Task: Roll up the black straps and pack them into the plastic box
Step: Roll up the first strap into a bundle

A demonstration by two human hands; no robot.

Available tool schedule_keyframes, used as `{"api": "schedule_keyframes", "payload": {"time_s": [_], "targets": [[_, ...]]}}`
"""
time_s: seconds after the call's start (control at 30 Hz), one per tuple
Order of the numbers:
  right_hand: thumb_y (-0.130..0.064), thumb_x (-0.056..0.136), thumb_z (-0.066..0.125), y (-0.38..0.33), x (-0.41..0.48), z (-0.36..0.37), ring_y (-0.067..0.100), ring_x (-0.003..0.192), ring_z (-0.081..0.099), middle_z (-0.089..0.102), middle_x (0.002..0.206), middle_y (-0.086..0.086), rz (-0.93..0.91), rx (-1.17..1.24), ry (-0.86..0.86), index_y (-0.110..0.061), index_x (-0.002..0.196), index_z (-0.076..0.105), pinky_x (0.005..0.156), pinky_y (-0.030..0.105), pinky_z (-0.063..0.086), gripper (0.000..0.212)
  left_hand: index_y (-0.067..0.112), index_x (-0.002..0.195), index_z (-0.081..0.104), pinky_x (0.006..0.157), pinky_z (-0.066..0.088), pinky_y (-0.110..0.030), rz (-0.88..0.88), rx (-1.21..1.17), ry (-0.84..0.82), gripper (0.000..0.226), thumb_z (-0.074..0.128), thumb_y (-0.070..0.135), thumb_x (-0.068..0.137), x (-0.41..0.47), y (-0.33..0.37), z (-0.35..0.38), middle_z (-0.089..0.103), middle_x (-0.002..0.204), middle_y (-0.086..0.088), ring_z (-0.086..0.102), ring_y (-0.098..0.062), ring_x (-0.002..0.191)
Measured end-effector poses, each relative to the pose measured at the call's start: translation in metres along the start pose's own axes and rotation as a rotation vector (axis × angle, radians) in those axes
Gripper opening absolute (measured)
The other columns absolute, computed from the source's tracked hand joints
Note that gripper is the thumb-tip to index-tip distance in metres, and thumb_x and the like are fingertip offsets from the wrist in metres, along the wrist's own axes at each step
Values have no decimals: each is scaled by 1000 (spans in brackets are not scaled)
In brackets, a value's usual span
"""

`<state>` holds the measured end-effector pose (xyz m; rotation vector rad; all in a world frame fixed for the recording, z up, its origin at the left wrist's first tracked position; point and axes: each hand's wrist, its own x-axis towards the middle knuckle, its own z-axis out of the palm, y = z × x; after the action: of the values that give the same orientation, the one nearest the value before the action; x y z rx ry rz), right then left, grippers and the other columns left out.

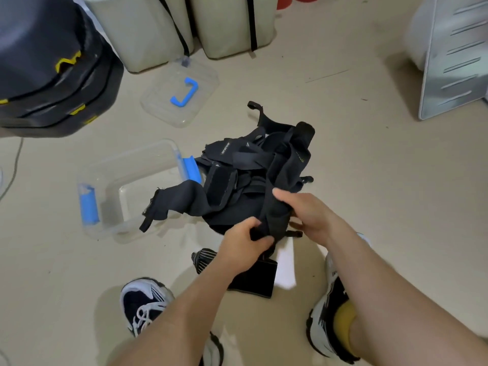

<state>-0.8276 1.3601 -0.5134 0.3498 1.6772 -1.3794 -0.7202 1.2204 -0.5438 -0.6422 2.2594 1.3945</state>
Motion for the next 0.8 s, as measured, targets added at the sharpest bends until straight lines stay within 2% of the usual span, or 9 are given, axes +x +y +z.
{"api": "schedule_keyframes", "payload": {"time_s": [0.1,0.2,0.3,0.4,0.47,0.57,0.67,0.73,0.8], "targets": [[-54,90,64,-7,-4,-8,18,112,65,72,118,-3,-23,266,86,-17,122,65,99,38,50,49,20,78,51,72,48,-35,-74,24,138,22,66,27,93,-7,-11,-9,56,71,8,58,-18,76],[-66,90,54,-5,-10,-7,16,110,64,68,120,-7,-2,181,134,-23,126,60,96,38,53,57,23,85,47,85,47,-32,-233,177,85,17,59,25,97,-16,-24,-26,52,80,11,54,-19,89],[-33,100,57,6,-25,10,15,97,66,71,108,-2,-18,279,142,-17,118,63,78,32,53,25,14,100,58,86,47,-32,-264,317,13,7,57,19,96,-24,-22,-44,61,94,1,60,-25,100],[3,87,58,31,-39,23,28,77,58,65,91,15,-11,154,257,0,105,64,62,33,43,19,18,91,59,86,47,-33,-215,-49,249,13,54,7,95,-37,1,-67,63,93,0,60,-23,94],[7,78,57,51,-51,28,28,70,55,60,80,17,15,14,340,4,93,62,58,34,41,16,20,83,66,81,50,-33,-127,-384,467,30,50,-3,93,-48,20,-90,67,88,-3,61,-21,86],[2,78,54,73,-68,27,26,68,55,58,80,10,85,-335,393,-9,86,54,53,26,38,14,18,74,63,64,44,-29,-134,-415,649,33,45,-7,85,-59,34,-124,61,77,-6,55,-24,76],[-2,81,61,83,-81,20,24,86,55,55,95,6,194,-629,137,-10,107,54,67,27,42,29,9,70,53,59,40,-31,-388,-83,511,20,50,2,88,-69,32,-138,58,79,-13,53,-28,74],[-12,85,69,83,-83,21,24,107,56,56,119,8,248,-648,27,-4,134,49,84,27,43,54,3,79,56,73,43,-32,-456,300,233,16,50,9,91,-74,17,-132,63,98,-18,57,-29,87],[-19,88,69,80,-81,24,27,123,52,51,138,11,222,-457,81,-3,145,39,95,28,41,65,8,96,63,92,45,-33,-435,568,68,21,45,19,91,-78,2,-119,62,109,-11,57,-30,104]]}}
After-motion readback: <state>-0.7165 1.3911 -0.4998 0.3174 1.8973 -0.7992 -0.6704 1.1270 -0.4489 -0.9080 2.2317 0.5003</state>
